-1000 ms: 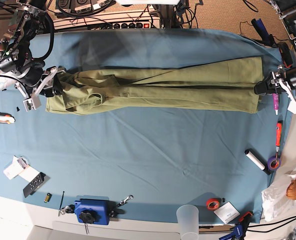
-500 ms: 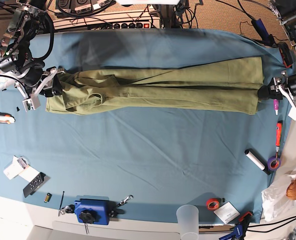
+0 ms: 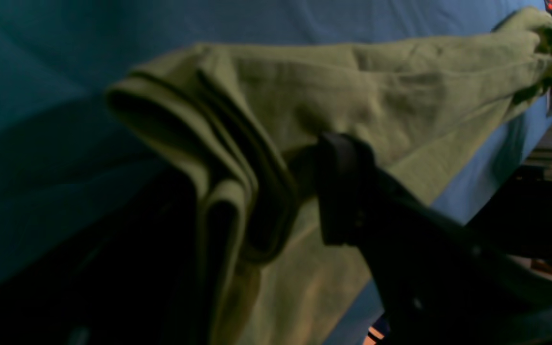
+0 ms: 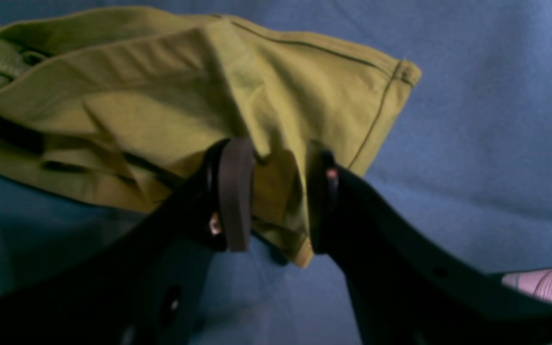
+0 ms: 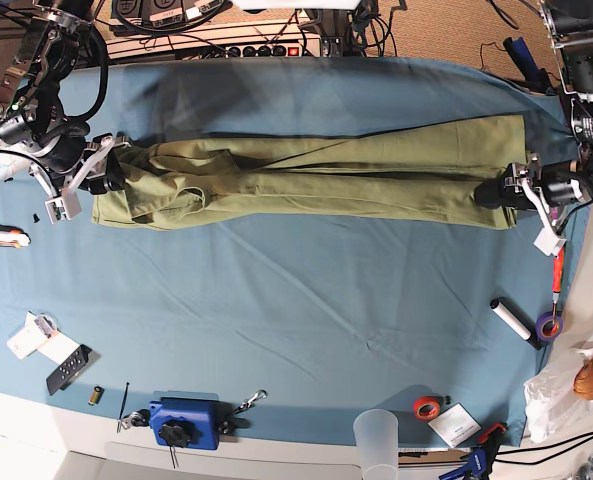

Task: Layout the t-shirt on the table in an organized manner, then fold the t-shirt properly
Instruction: 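Grasp the shirt strip's end with the left gripper, then fold the strip end toward the right gripper with the left gripper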

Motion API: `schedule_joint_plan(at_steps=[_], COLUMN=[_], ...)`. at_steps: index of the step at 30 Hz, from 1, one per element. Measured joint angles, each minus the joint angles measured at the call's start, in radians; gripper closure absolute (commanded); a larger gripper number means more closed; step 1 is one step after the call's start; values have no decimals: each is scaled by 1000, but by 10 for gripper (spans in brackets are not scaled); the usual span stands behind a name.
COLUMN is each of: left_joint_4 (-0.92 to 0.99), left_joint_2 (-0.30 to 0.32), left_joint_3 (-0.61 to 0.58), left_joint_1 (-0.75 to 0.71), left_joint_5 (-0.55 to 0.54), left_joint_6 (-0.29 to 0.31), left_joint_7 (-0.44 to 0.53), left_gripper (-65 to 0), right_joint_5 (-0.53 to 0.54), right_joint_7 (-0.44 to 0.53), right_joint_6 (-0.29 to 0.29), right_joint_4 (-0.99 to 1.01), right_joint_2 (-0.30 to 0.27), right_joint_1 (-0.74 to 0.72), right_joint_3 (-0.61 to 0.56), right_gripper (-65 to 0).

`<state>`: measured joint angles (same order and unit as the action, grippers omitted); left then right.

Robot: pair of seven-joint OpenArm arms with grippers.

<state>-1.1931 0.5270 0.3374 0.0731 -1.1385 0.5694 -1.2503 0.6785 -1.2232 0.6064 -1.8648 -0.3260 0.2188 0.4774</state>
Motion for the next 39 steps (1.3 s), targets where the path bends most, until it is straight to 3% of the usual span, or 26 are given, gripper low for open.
schedule_joint_plan(at_steps=[5,12,14,16,23,28,34,39], left_joint_4=[-3,-6,-6,-5,-77,-283,-589,-744], left_joint_2=[-3,11,11,13,12,5,-6,-73], left_joint_3=[13,17,18,17,15,6,8,8], left_joint_1=[1,6,6,5,-9,-30,-80,-182], left_joint_5=[15,45,57,82,99,155,152,152], left_joint_6=[-58,-61,-63,-72,-96,-101,-63,-53], left_joint_7=[-13,-66,-61,-62,-97,-133,-97,-72], left_gripper=[-275,-250,-160,0,0,0,0,0], right_joint_5=[0,0,0,0,0,0,0,-18], right_joint_7=[0,0,0,0,5,6,28,38], right_joint_6=[0,0,0,0,0,0,0,0], right_joint_4=[0,0,0,0,0,0,0,0], right_joint_2=[0,0,0,0,0,11,85,97], right_joint_1=[0,0,0,0,0,0,0,0], right_joint_3=[0,0,0,0,0,1,1,0], right_gripper=[-194,-194,-194,-194,-194,-194,-194,-194])
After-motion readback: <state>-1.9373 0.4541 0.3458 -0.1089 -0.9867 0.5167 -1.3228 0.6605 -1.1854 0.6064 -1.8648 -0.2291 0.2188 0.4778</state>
